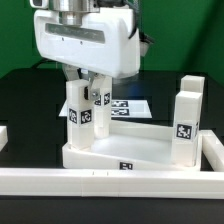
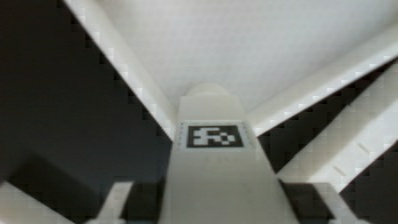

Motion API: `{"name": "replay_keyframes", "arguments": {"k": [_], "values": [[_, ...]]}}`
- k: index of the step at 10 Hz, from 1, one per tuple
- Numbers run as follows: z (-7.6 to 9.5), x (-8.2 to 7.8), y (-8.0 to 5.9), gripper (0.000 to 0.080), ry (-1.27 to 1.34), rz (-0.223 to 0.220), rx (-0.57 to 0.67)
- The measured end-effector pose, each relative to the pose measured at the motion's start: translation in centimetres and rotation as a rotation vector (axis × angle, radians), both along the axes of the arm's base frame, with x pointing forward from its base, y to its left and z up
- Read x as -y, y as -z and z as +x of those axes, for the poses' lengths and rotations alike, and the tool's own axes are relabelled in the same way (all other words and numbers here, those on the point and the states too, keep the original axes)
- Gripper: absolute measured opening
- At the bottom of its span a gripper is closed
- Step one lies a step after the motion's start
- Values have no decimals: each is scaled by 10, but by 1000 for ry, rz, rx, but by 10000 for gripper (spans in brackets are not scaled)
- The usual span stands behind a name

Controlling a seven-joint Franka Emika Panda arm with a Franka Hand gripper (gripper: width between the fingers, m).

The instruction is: Assemble desk

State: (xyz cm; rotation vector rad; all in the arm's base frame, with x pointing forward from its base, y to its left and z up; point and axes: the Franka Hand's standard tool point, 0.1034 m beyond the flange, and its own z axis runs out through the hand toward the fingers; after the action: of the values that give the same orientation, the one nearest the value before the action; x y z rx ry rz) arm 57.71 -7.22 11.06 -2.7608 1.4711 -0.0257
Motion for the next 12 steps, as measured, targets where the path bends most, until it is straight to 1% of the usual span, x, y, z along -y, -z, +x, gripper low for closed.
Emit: {"name": "replay_keyframes", "arguments": {"k": [5,7,9,11,12], "values": [[3,-2,1,291,476,41,20],[4,-3,1,291,590,49,27],[5,-3,1,291,651,55,27],[6,-4,1,291,635,54,28],[5,-4,1,453,591,51,26]]}}
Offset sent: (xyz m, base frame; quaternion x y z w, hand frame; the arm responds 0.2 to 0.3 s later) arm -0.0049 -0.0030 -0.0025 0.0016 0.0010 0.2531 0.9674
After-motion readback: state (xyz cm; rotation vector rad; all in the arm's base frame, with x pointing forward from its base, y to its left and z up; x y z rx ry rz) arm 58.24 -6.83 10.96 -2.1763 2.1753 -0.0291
